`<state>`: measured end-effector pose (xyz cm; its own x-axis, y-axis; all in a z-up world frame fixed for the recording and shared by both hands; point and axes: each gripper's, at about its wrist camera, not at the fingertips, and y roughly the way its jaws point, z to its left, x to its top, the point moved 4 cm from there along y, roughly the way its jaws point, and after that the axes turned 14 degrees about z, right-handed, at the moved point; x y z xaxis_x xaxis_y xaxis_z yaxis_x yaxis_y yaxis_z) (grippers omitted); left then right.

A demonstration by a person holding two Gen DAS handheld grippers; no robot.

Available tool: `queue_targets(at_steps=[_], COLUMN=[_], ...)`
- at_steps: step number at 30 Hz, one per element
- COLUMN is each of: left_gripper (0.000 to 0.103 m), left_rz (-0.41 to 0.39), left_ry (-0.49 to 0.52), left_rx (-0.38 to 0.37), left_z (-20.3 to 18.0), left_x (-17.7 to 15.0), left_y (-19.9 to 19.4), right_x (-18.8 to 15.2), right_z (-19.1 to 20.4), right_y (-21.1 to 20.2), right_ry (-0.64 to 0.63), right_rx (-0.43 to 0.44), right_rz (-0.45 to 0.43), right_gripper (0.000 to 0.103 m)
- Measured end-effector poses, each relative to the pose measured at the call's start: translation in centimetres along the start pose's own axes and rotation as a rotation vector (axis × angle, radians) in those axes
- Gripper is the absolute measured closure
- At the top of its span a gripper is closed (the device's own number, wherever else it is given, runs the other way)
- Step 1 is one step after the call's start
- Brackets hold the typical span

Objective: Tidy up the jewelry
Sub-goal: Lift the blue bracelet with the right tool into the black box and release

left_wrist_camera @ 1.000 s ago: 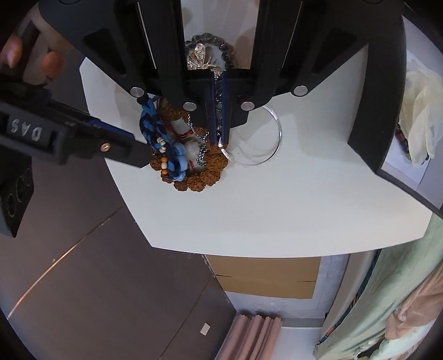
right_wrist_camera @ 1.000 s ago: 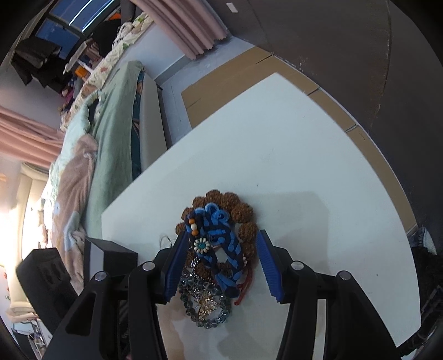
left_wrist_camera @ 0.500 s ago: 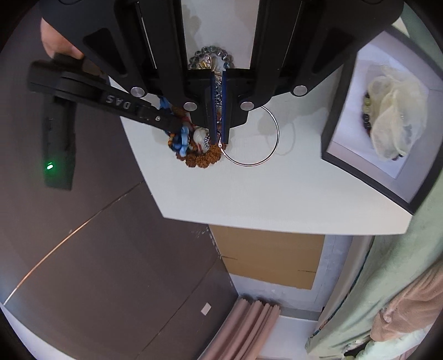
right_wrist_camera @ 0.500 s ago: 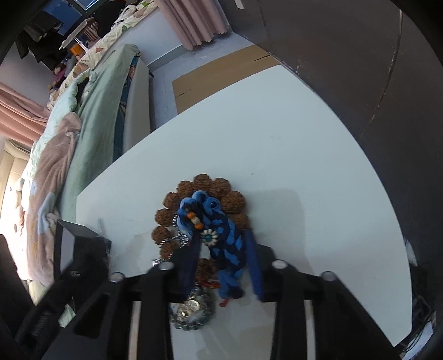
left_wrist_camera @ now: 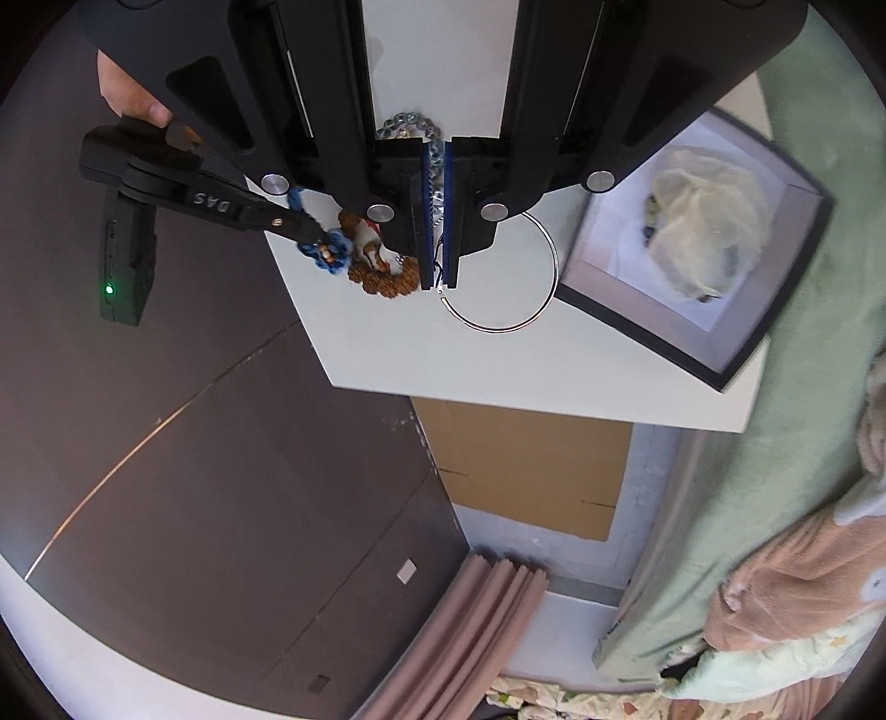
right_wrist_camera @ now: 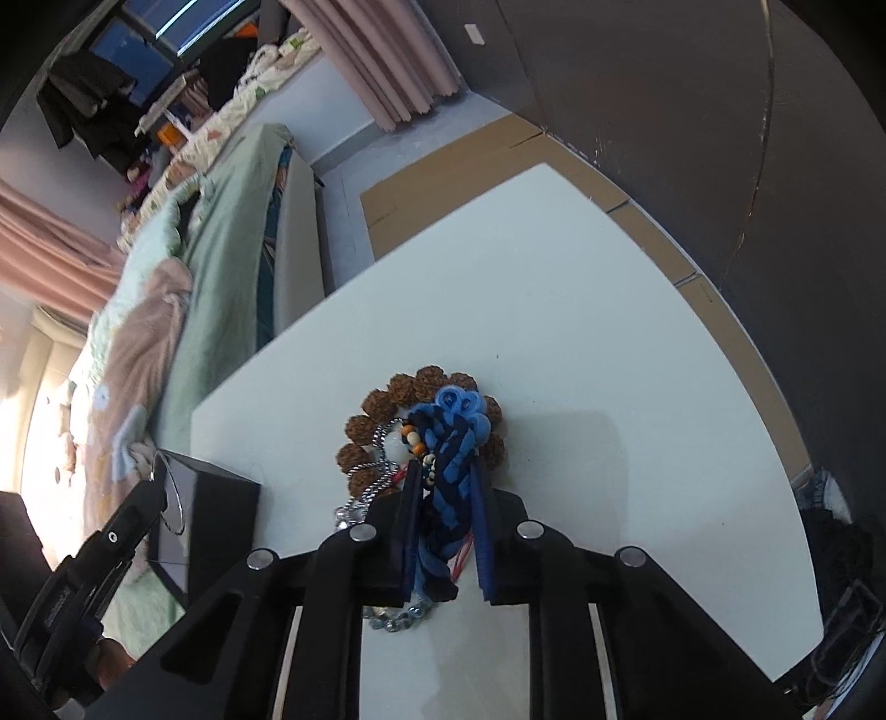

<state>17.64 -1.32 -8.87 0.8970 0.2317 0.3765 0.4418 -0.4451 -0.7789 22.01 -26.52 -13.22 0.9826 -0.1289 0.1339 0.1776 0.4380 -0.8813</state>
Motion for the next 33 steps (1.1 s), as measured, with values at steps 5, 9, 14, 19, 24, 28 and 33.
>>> queue_targets(at_steps=[5, 9, 14, 19, 24, 28, 33], left_gripper=[0.099, 0.099, 0.098, 0.036, 0.033, 0.024, 0.015], left_rz=[-0.036, -0.053, -0.058, -0.087, -0.094, -0.113, -0.143], left_ry=[-0.030, -0.058, -0.087, -0.120, -0.131, -0.152, -0.177], left_rx=[0.012, 0.021, 0.035, 0.055, 0.078, 0.101, 0.123], left_z=[1.8, 3.5, 4.9, 6.2, 7.1, 7.9, 9.0], left_x=[0.0, -0.1, -0.4, -0.6, -0.7, -0.7, -0.6], left_y=[-2.2, -3.7, -4.5, -5.7, -6.7, -7.5, -8.7], right_x=[-0.5, -1.3, -1.9, -3.0, -4.0, -4.6, -5.4], right_z=[1.5, 3.6, 5.9, 8.9, 11.5, 13.7, 16.2], right_y=[-1.7, -1.9, -1.7, -1.4, -0.8, -0.4, 0.2], right_ry=[-0.031, -0.080, -0.123, -0.179, -0.227, -0.266, -0.308], right_rx=[0.090, 0.126, 0.169, 0.226, 0.280, 0.335, 0.408], right_rz=[-0.064, -0.086, -0.089, -0.098, -0.100, -0.098, -0.081], right_gripper=[0.089, 0.089, 0.090, 0.090, 0.090, 0.090, 0.090])
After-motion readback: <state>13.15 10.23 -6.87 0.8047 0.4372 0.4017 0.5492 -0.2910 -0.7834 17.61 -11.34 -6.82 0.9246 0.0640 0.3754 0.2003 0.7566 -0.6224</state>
